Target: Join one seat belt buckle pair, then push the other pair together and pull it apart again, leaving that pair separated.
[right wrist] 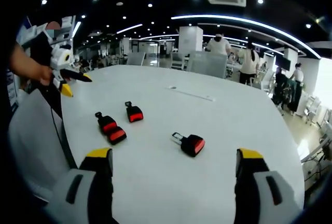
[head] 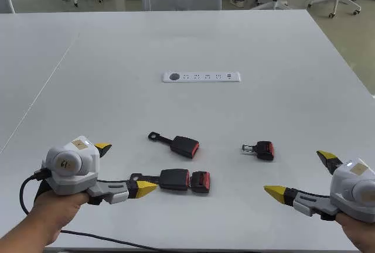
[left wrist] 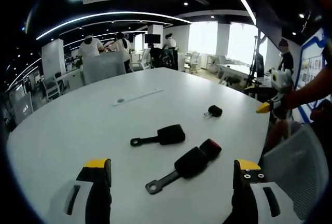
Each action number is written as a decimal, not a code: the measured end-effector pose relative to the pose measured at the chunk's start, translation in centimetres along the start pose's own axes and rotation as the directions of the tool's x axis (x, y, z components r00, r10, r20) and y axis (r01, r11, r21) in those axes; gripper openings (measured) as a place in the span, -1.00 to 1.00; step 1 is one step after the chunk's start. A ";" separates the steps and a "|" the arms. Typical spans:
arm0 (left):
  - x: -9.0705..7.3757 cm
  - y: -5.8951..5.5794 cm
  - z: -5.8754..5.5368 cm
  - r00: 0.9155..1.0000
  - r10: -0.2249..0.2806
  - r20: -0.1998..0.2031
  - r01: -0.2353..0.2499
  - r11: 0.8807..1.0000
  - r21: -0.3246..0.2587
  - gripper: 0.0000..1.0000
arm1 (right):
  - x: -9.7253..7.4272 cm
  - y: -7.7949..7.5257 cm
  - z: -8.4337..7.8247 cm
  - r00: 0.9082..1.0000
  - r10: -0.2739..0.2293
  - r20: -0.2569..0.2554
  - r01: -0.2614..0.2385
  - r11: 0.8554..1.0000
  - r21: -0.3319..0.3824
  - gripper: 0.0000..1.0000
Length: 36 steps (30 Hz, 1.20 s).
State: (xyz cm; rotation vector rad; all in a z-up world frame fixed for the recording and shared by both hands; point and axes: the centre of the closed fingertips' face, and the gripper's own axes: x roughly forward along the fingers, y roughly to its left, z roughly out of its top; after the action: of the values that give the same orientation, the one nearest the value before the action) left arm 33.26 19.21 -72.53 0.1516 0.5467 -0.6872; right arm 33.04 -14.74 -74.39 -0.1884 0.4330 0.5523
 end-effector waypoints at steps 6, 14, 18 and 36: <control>-0.1 0.0 0.1 1.000 -0.003 0.006 0.003 1.000 -0.002 1.00 | -0.1 0.0 0.2 1.000 0.000 0.002 0.000 1.000 0.000 0.99; -0.1 -0.1 0.5 1.000 -0.004 0.013 0.004 1.000 0.002 1.00 | 0.1 -0.2 0.3 1.000 -0.004 0.005 0.004 1.000 0.001 0.99; -0.4 -0.4 0.9 1.000 -0.001 0.023 0.001 1.000 0.007 1.00 | 0.2 -0.3 0.3 1.000 -0.002 0.004 0.002 1.000 -0.001 0.99; -0.7 -0.3 1.2 0.999 0.000 0.039 0.000 1.000 -0.008 1.00 | 0.5 1.0 0.2 0.999 0.032 -0.002 -0.032 0.999 0.001 0.99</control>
State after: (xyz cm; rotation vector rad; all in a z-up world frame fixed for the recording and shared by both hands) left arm 33.16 19.02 -71.10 0.1301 0.5120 -0.6862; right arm 32.95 -13.62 -74.51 -0.1818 0.4389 0.5833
